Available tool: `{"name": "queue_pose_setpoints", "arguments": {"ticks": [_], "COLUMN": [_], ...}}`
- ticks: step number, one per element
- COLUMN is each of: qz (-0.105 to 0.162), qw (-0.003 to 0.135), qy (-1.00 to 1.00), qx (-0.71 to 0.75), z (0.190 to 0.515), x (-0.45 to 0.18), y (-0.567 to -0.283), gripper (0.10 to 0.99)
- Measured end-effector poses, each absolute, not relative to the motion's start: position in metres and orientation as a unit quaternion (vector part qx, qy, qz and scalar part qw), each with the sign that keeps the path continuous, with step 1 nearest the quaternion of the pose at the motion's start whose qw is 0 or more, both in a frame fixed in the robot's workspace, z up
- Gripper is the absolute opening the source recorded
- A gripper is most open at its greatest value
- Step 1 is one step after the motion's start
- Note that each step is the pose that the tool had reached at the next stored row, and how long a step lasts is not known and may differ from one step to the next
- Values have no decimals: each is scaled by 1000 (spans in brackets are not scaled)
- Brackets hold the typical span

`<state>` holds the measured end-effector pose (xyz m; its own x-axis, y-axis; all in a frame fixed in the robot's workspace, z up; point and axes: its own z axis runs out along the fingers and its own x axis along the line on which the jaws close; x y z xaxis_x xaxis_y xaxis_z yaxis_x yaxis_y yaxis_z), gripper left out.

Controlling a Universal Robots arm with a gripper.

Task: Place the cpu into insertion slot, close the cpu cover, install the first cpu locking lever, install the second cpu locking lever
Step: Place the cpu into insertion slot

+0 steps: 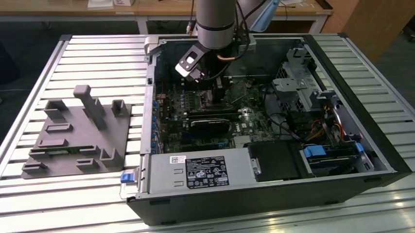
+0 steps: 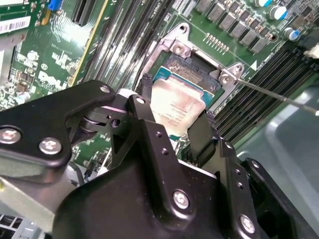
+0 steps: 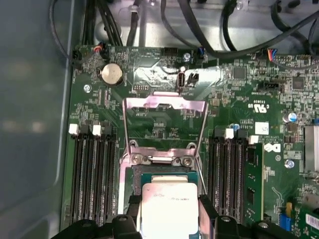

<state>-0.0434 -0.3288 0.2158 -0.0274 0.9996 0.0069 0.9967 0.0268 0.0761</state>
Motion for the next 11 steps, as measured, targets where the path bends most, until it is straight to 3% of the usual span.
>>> {"name": "queue_pose_setpoints", "arguments": {"ticks": [11], "qz": [30], "qw": [24], "qy": [713], "qx": [700], "z": [205], "x": [-47], "y": [-326], "gripper": [541]}}
